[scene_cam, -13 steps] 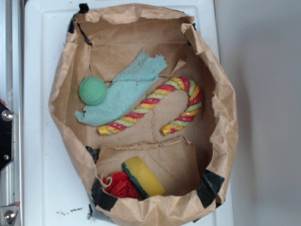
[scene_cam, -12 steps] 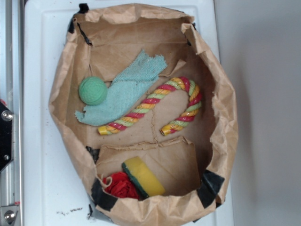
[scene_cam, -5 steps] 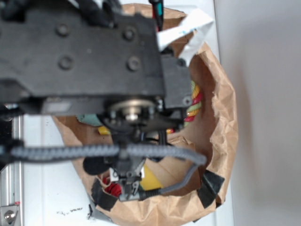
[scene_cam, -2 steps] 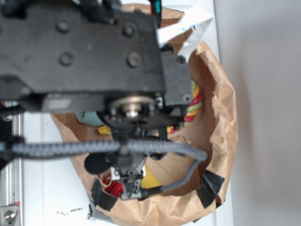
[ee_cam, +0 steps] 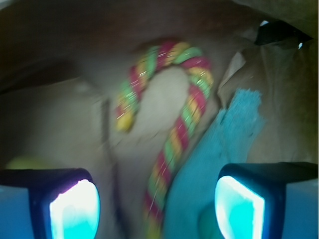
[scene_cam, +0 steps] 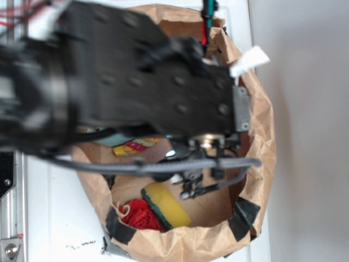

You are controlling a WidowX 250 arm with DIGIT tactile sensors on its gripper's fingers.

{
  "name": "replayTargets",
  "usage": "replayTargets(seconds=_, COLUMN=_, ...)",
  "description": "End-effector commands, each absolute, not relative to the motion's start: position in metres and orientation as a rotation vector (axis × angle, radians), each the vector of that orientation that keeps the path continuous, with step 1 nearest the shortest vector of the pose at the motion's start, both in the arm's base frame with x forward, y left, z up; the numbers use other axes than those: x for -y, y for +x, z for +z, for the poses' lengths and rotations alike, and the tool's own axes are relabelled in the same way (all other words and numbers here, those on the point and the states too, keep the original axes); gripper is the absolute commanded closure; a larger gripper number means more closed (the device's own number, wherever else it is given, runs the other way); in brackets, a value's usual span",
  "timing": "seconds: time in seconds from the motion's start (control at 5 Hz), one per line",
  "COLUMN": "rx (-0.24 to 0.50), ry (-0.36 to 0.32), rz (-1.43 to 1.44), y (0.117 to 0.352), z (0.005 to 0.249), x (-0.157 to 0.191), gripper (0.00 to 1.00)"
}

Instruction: Grab the multicolored rope.

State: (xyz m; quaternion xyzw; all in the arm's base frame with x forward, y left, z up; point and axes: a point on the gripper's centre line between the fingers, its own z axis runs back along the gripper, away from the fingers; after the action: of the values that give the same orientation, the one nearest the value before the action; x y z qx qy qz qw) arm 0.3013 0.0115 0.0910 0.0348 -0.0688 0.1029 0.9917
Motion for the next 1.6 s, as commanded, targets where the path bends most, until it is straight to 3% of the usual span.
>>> replayTargets(seconds=0.0, rx=0.162, ry=0.162, rz=0.281, y=0.334, z=0.076, x=-0.022, gripper=0.0)
replayTargets(seconds=0.6, rx=0.082, ry=0.188, rz=0.205, y=0.323, z=0.039, x=-0.012, gripper=0.0)
replayTargets(seconds=0.8, rx=0.125, ry=0.169, rz=0.129, y=0.319, z=0.044, x=-0.006, gripper=0.0)
replayTargets(seconds=1.0, rx=0.16, ry=0.133, rz=0.115, y=0.314, z=0.065, x=-0.003, gripper=0.0)
replayTargets(seconds=1.4, rx=0.151, ry=0.006, rz=0.186, y=0.319, z=0.11, x=-0.011, gripper=0.0)
